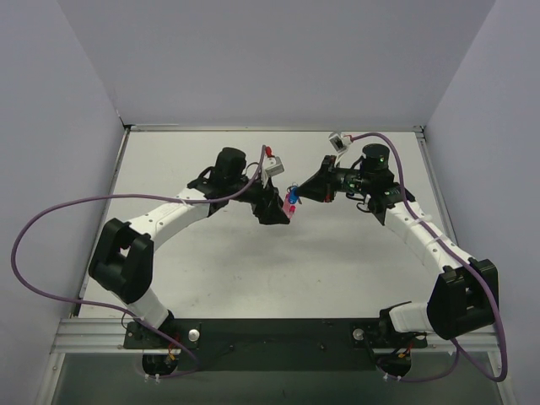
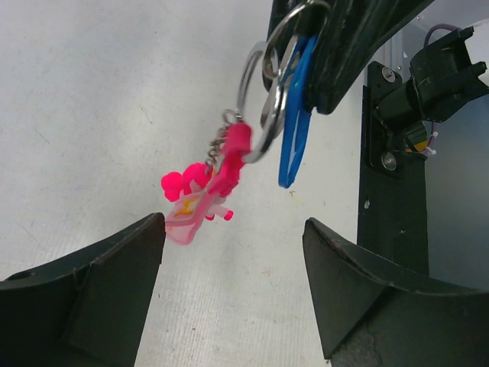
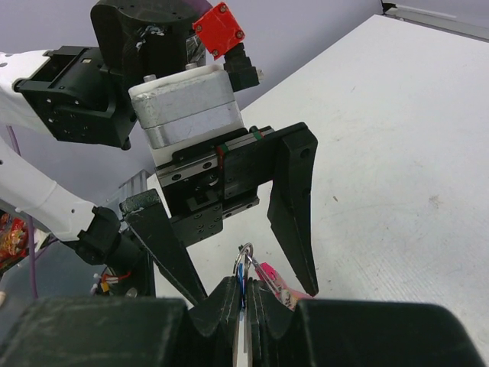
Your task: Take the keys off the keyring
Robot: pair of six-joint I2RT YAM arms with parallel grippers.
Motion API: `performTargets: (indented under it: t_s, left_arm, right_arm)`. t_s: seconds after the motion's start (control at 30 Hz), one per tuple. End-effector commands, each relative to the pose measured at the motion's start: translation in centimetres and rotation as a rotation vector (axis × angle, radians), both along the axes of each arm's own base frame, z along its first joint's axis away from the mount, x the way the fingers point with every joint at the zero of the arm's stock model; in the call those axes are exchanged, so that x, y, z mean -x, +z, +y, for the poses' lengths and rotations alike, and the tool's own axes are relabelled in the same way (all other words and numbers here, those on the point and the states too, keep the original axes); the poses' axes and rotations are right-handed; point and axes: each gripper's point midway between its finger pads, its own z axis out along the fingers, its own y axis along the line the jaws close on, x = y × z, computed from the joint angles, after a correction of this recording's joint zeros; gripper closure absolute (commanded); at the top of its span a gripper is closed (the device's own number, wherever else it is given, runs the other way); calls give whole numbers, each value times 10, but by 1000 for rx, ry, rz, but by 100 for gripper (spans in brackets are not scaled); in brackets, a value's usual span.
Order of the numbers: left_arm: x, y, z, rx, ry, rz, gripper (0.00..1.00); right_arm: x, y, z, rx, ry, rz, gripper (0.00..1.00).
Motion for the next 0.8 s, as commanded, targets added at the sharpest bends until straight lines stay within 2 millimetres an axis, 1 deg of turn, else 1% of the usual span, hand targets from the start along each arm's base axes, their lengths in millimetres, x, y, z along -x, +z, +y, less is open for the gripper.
performTargets:
  t_s: [0.0, 0.1, 0.23, 0.3, 0.33, 0.37, 0.4, 0.43, 0.47, 0.5, 0.53, 0.6, 0.63, 0.7, 0.73, 0.77]
  left_arm:
    - [-7, 27, -8, 45, -14, -71, 18]
    - [-7, 23, -10, 43, -14, -69, 18]
    - [-8, 17, -13, 32, -25, -56, 23]
    - [-13, 26, -10, 25, -21, -98, 23]
    - [-15, 30, -8, 23, -13, -115, 23]
    - [-15, 31, -5, 26, -8, -124, 21]
    - [-15, 42, 1, 49, -6, -146, 19]
    - [-15, 48, 5, 67, -9, -158, 18]
    - [-13, 51, 8, 78, -16, -161, 17]
    - [-8, 60, 13, 105, -41, -167, 17]
    - [-5, 64, 14, 117, -56, -170, 16]
    - [1, 68, 18, 139, -88, -174, 15]
    - [2, 69, 20, 145, -93, -177, 14]
    - [7, 72, 19, 160, -118, -174, 13]
    - [9, 71, 19, 163, -127, -171, 13]
    - [10, 71, 19, 163, -132, -164, 12]
  right_arm:
    - [2, 19, 3, -19, 25, -84, 100]
    - [2, 20, 3, -20, 28, -84, 100]
    - [6, 17, 4, -11, 55, -64, 100]
    - [9, 19, 3, 3, 73, -67, 100]
    - [13, 12, 0, 37, 90, -63, 100]
    - [14, 18, 0, 49, 102, -80, 100]
    - [15, 18, -2, 63, 108, -84, 100]
    - [21, 12, -4, 94, 125, -74, 100]
    - [22, 12, -6, 106, 131, -78, 100]
    - [23, 19, -6, 111, 137, -92, 100]
    - [29, 15, -7, 127, 148, -63, 100]
    - [31, 16, -8, 149, 163, -92, 100]
    - [36, 13, -10, 165, 172, -74, 100]
    - [42, 9, -8, 198, 210, -105, 100]
    - [48, 7, -9, 226, 218, -90, 100]
    - [54, 5, -7, 244, 244, -94, 100]
